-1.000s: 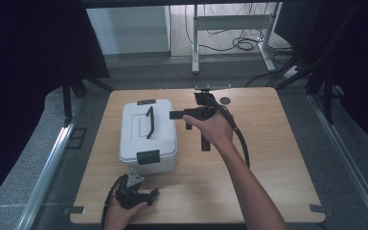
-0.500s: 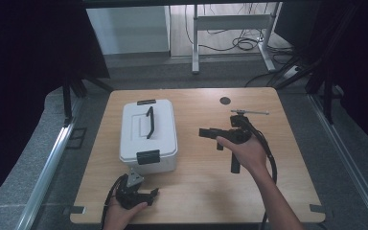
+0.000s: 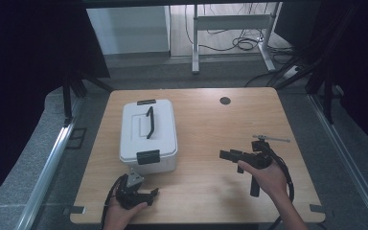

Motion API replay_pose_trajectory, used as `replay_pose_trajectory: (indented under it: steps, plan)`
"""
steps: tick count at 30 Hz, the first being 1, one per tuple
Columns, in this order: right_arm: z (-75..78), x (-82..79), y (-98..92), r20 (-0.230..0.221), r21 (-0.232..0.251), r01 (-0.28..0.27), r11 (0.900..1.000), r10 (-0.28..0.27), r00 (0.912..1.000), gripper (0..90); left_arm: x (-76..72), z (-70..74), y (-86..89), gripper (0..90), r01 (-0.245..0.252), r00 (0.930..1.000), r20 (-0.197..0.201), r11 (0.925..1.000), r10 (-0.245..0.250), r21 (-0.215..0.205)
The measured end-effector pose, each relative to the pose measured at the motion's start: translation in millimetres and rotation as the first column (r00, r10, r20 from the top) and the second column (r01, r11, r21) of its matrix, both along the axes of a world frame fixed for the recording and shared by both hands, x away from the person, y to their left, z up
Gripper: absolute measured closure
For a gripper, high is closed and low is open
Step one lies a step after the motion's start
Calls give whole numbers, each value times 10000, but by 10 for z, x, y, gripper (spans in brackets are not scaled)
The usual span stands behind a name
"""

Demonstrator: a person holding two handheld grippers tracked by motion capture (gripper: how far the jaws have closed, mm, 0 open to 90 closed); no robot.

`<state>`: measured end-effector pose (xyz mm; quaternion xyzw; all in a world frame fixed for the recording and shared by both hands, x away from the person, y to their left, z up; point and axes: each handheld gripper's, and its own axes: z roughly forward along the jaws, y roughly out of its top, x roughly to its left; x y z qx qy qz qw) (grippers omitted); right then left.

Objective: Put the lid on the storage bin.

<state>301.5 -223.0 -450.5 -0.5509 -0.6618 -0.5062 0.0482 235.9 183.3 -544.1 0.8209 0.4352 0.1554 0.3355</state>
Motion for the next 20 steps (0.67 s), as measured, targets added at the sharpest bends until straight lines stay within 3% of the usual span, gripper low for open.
replay_pose_trajectory:
  steps: [6,8,20]
  plan:
    - [-275,-66,-138,-267,-60,343,9994,-345,9990,346,-1,0,-1,125,-14,10000,-7,10000,14,-9]
    - [-340,-77,-171,-436,-274,385,9989,-397,9983,345,-1,0,-1,125,-15,10000,-4,10000,15,-12]
    - [-371,-86,-208,-403,-167,448,9989,-454,9982,335,-1,0,-1,125,-13,10000,-5,10000,13,-6]
